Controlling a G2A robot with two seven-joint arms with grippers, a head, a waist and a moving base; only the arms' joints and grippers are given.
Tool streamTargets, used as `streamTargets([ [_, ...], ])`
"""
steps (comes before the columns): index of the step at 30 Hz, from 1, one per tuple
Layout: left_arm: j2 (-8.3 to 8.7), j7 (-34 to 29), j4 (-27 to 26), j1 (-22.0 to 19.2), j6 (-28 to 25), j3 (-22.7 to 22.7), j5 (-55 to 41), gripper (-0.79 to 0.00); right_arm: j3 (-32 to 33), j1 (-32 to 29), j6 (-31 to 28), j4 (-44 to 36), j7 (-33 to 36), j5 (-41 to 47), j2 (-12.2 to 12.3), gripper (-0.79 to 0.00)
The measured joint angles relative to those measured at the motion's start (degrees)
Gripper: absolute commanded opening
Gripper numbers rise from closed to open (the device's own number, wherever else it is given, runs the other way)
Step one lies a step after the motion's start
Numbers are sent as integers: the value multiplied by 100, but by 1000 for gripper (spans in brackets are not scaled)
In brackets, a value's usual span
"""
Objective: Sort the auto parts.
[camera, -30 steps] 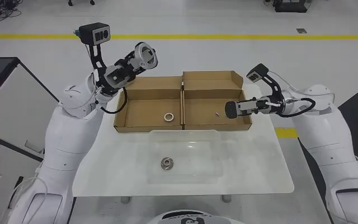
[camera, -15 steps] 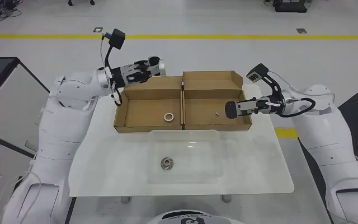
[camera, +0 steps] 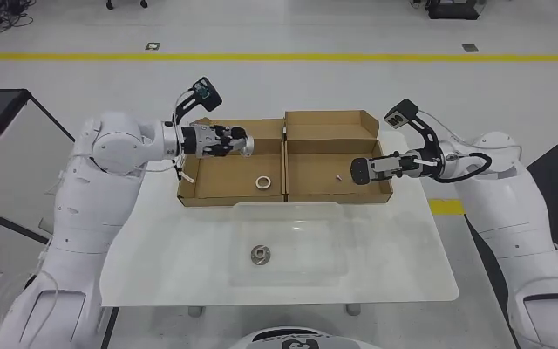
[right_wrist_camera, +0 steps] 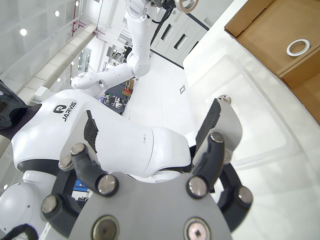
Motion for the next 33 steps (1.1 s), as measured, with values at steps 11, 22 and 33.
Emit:
streamTargets([
  [11, -93, 204, 919, -851, -295, 1151, 950, -785, 0, 0, 0, 0, 0, 0, 0, 0],
  [22, -495, 677, 2463, -1824, -700, 2619, 1945, -785, 0, 0, 0, 0, 0, 0, 0, 0],
  [33, -1100, 1900, 3850, -2479, -636, 3665, 3178, -785, 0, 0, 0, 0, 0, 0, 0, 0],
])
